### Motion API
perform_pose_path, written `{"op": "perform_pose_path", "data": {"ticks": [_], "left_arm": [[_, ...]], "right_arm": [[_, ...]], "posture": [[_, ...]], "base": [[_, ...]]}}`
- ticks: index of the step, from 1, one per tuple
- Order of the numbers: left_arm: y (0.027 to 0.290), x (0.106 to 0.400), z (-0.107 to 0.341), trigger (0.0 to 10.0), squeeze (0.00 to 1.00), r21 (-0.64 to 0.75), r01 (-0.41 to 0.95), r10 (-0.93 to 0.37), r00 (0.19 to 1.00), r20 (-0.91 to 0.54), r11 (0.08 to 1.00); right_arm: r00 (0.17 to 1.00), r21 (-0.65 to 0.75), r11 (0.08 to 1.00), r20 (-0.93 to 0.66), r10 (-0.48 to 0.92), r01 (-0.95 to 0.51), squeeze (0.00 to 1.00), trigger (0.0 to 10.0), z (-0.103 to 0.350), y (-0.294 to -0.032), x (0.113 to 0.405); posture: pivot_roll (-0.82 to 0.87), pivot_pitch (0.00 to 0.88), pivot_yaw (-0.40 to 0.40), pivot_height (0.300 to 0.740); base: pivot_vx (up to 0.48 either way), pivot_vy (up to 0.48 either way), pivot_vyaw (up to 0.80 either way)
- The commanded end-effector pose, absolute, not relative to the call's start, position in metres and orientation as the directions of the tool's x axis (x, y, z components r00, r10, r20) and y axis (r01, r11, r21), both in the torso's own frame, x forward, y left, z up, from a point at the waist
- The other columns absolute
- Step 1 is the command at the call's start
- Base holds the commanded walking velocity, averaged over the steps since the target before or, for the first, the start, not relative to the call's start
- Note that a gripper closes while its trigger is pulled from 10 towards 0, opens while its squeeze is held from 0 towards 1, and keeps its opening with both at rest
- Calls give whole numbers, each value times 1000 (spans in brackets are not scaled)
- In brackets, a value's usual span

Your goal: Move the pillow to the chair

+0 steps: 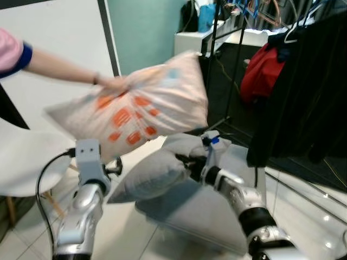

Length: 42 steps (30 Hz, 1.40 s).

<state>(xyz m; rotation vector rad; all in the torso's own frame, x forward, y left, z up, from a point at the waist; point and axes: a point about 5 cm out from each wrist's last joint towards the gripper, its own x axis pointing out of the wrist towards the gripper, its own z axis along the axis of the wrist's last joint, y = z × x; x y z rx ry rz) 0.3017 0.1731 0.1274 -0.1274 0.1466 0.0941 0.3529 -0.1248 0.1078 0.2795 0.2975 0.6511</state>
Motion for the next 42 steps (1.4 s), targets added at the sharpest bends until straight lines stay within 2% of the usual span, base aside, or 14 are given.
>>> {"op": "perform_pose_path", "data": {"ticks": [1,5,26,27,31,42], "left_arm": [[179,298,123,10000,0,-116,-123,103,980,-169,986],[179,297,123,10000,0,-113,-115,95,981,-171,987],[180,284,113,10000,0,-95,-103,81,975,-207,990],[179,285,114,10000,0,-101,-95,73,976,-203,990],[179,286,115,10000,0,-104,-89,67,978,-199,991],[177,287,118,10000,0,-114,-80,58,981,-182,990]], "right_arm": [[732,312,730,-134,668,-608,0,10000,122,-115,356],[700,246,736,-229,677,-631,0,10000,116,-119,353],[712,202,751,-237,661,-629,0,10000,113,-121,343],[760,180,799,-247,601,-574,0,10000,114,-126,349],[788,172,827,-251,562,-535,0,10000,114,-129,352],[795,137,843,-282,537,-520,0,10000,111,-128,352]], "posture": [[-163,0,-41,740],[-164,0,-40,740],[-167,0,-45,740],[-167,0,-47,740],[-168,0,-47,740],[-168,0,-45,740]], "base": [[0,0,675],[0,0,675],[0,0,680],[0,0,0],[0,0,0],[114,0,0]]}}
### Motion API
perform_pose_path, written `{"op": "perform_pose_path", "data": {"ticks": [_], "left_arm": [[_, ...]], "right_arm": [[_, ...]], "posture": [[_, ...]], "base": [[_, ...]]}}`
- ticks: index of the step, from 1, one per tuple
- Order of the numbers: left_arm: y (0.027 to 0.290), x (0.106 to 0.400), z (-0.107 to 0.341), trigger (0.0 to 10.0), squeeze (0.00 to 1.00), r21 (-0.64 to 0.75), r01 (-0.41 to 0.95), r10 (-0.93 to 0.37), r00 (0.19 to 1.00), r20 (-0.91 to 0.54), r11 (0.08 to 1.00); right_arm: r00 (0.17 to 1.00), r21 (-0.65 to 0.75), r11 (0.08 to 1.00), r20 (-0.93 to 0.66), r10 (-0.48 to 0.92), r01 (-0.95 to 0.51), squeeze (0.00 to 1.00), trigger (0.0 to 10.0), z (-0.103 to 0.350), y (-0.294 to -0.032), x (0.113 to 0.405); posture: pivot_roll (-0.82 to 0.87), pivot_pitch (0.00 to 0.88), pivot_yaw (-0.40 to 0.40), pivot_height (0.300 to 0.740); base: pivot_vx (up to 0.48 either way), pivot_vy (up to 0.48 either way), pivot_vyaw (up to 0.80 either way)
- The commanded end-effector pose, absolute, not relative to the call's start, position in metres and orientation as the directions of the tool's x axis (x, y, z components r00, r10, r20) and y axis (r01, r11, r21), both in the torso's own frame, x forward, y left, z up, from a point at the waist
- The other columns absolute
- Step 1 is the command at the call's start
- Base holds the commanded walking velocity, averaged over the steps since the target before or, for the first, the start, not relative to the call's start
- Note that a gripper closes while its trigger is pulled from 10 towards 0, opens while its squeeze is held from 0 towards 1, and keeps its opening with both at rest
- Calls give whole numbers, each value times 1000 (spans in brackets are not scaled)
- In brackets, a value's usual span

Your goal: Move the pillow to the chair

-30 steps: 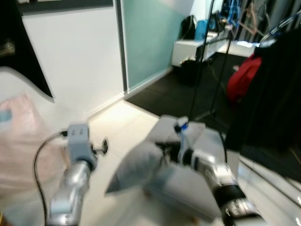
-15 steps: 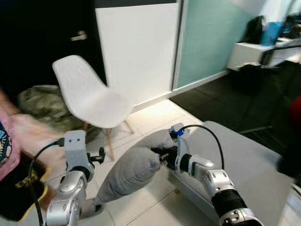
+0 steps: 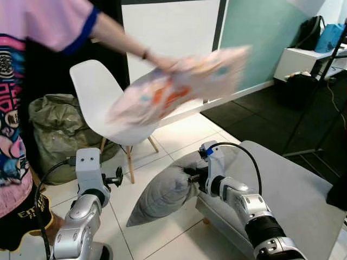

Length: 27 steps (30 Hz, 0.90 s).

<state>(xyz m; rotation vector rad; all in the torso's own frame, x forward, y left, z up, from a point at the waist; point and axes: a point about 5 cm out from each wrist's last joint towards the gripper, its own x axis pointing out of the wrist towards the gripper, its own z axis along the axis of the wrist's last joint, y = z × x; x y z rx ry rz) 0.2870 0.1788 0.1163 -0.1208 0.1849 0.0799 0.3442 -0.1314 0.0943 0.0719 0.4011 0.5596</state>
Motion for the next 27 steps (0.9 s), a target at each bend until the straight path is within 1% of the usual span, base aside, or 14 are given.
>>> {"op": "perform_pose_path", "data": {"ticks": [1,27], "left_arm": [[177,287,118,10000,0,-114,-80,58,981,-182,990],[174,284,115,10000,0,-120,-65,40,978,-203,991]], "right_arm": [[795,137,843,-282,537,-520,0,10000,111,-128,352],[811,105,867,-314,493,-486,0,10000,107,-128,353]], "posture": [[-168,0,-45,740],[-165,0,-45,740]], "base": [[0,0,0],[0,0,0]]}}
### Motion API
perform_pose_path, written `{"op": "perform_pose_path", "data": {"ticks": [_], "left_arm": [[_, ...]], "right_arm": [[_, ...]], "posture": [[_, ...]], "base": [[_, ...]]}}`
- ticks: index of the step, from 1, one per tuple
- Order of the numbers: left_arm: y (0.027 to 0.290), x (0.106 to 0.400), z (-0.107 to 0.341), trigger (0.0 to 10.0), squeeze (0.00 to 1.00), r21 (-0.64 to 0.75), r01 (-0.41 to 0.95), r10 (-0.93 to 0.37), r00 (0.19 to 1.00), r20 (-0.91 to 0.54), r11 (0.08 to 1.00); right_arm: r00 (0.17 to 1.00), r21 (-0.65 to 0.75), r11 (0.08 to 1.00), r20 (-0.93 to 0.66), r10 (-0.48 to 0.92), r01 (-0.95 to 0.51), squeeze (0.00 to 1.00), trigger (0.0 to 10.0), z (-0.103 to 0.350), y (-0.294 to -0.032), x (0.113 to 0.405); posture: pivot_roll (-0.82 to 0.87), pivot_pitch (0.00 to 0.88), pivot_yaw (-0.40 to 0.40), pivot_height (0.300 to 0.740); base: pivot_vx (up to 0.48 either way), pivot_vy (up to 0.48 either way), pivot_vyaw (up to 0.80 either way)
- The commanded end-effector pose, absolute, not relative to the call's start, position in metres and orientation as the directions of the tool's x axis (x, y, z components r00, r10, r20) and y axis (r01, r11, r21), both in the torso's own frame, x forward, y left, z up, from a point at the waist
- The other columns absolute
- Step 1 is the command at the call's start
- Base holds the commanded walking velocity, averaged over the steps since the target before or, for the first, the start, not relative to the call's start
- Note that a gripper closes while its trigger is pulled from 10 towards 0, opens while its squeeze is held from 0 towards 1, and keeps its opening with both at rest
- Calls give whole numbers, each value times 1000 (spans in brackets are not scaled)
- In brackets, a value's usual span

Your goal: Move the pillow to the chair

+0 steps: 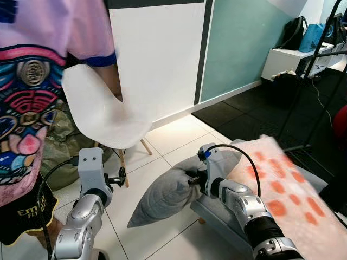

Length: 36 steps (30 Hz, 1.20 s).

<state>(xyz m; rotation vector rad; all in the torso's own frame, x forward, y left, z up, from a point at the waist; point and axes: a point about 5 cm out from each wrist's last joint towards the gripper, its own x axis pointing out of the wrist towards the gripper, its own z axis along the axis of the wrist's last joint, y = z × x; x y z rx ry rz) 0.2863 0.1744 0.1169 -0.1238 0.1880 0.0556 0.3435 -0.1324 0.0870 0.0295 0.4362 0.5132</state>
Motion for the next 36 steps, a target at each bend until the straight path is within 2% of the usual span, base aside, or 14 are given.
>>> {"op": "perform_pose_path", "data": {"ticks": [1,10,12,19,25,36], "left_arm": [[174,284,115,10000,0,-120,-65,40,978,-203,991],[174,285,115,10000,0,-121,-62,37,978,-205,991],[177,285,115,10000,0,-114,-83,58,976,-208,990],[179,284,114,10000,0,-113,-91,66,975,-212,989],[180,282,114,10000,0,-111,-91,66,974,-218,990],[175,285,116,10000,0,-114,-67,42,976,-212,991]], "right_arm": [[811,105,867,-314,493,-486,0,10000,107,-128,353],[806,101,862,-313,502,-497,0,10000,107,-126,353],[790,124,839,-287,542,-530,0,10000,109,-122,351],[770,153,803,-229,595,-576,0,10000,116,-117,349],[775,152,807,-223,591,-571,0,10000,116,-118,349],[806,116,844,-254,535,-524,0,10000,115,-124,355]], "posture": [[-165,0,-45,740],[-165,0,-47,740],[-163,1,-46,740],[-162,2,-47,740],[-156,0,-47,740],[-155,0,-45,740]], "base": [[0,0,0],[0,0,0],[281,0,0],[387,0,0],[473,0,701],[477,0,0]]}}
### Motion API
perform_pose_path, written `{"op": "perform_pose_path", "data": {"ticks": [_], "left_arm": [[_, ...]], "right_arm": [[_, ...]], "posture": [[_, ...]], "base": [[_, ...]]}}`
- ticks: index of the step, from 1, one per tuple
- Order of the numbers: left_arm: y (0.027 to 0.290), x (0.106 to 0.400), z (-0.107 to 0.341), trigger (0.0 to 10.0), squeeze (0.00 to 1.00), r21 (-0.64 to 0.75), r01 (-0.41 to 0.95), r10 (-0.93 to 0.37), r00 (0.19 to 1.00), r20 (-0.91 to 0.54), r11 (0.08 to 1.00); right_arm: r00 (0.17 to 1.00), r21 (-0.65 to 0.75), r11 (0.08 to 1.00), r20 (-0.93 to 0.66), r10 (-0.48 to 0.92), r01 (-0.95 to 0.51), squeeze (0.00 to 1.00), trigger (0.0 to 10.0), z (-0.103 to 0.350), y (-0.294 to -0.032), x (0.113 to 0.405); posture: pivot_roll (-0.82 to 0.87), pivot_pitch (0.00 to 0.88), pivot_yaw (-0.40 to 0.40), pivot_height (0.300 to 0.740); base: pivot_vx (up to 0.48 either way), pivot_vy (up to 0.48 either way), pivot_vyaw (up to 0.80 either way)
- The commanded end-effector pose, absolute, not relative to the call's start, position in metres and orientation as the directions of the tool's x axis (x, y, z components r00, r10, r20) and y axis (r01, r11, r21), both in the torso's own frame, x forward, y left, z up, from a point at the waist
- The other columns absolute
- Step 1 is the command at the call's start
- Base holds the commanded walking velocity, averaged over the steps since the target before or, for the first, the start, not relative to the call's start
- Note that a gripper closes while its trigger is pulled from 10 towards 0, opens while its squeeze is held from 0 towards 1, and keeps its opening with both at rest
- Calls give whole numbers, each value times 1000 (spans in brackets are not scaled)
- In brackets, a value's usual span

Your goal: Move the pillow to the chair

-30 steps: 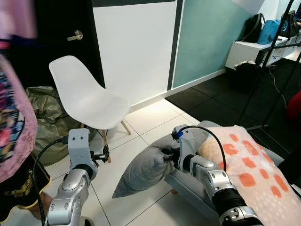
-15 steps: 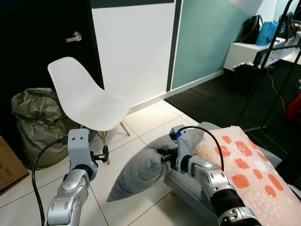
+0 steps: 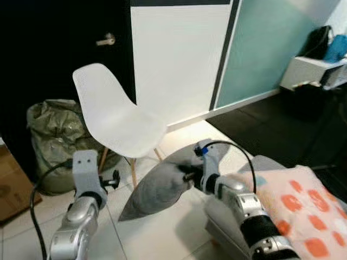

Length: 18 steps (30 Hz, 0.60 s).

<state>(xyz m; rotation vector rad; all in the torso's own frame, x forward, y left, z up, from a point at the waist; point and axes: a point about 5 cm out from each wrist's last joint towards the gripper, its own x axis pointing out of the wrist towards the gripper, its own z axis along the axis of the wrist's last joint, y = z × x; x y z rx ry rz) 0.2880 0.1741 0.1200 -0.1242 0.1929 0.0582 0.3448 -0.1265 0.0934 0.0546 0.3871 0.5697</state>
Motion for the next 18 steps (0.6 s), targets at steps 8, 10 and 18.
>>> {"op": "perform_pose_path", "data": {"ticks": [8,10,18], "left_arm": [[173,285,117,10000,0,-115,-57,32,977,-209,992],[173,285,118,10000,0,-115,-55,30,978,-208,992],[170,288,118,10000,0,-111,-29,6,978,-210,993]], "right_arm": [[811,119,850,-258,525,-512,0,10000,114,-123,356],[811,122,850,-256,526,-513,0,10000,114,-122,356],[824,132,861,-251,508,-490,0,10000,114,-122,357]], "posture": [[-152,0,-46,740],[-153,0,-43,740],[-138,0,-24,740]], "base": [[478,0,0],[480,0,0],[480,0,0]]}}
